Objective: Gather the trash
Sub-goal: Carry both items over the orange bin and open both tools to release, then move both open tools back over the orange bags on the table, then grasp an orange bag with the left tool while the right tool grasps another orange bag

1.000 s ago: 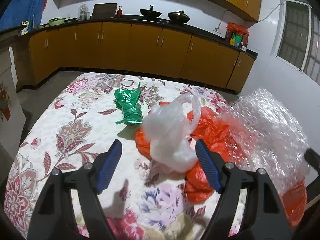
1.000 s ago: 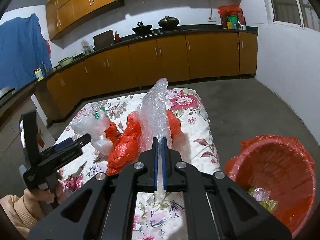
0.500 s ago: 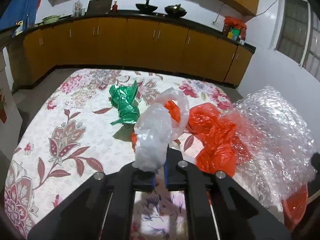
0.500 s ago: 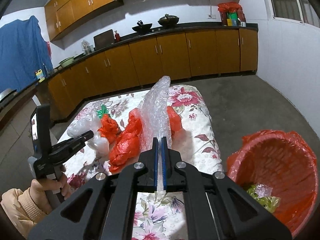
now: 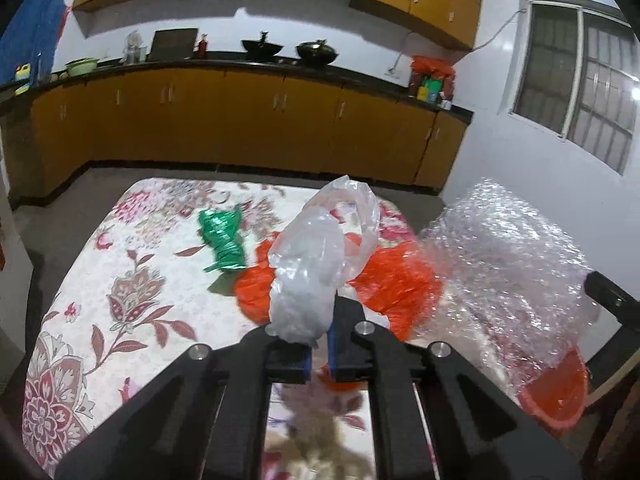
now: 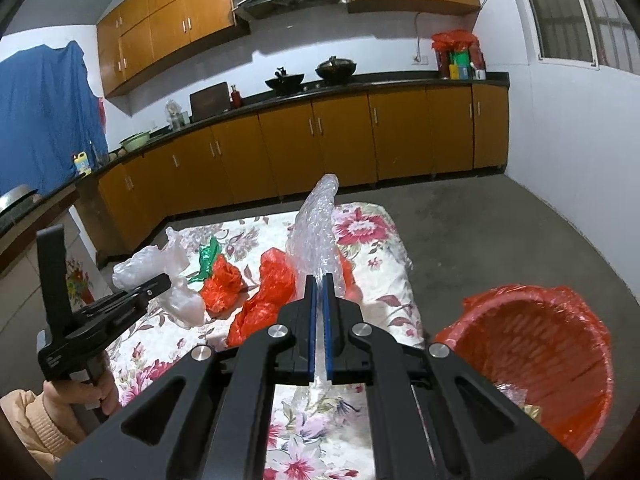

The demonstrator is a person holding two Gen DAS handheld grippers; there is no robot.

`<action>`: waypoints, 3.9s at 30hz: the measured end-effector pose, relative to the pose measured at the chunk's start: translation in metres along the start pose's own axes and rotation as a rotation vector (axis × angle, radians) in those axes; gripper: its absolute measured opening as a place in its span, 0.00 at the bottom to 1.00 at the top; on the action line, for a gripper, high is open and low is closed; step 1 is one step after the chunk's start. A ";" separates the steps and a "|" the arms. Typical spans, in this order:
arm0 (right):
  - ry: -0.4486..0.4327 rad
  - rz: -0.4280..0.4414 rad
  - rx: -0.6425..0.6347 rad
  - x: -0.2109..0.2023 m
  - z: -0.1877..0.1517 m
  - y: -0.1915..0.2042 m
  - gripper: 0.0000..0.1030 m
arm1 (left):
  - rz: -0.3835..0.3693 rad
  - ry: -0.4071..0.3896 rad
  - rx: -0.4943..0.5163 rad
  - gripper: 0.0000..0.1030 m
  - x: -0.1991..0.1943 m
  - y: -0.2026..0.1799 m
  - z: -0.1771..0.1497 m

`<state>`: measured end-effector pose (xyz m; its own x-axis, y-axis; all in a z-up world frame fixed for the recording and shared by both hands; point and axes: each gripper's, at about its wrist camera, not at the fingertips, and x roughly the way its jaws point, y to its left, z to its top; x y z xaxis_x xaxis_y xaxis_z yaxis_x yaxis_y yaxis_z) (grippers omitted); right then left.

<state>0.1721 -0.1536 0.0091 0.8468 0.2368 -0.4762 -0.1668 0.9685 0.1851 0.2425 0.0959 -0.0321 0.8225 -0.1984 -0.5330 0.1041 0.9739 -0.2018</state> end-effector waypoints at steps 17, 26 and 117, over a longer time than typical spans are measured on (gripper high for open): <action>-0.088 -0.179 0.054 -0.057 -0.002 -0.055 0.04 | -0.207 0.006 0.089 0.07 -0.015 -0.099 -0.003; -0.103 -0.309 0.122 -0.082 -0.015 -0.100 0.04 | -0.309 0.051 0.148 0.07 -0.005 -0.155 -0.015; 0.374 -0.068 0.136 0.178 -0.060 0.080 0.63 | 0.319 -0.016 -0.151 0.83 -0.039 0.107 -0.050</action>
<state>0.2795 -0.0295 -0.1124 0.6073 0.2091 -0.7665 -0.0273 0.9697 0.2429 0.1934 0.2024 -0.0736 0.8091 0.1156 -0.5762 -0.2417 0.9592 -0.1469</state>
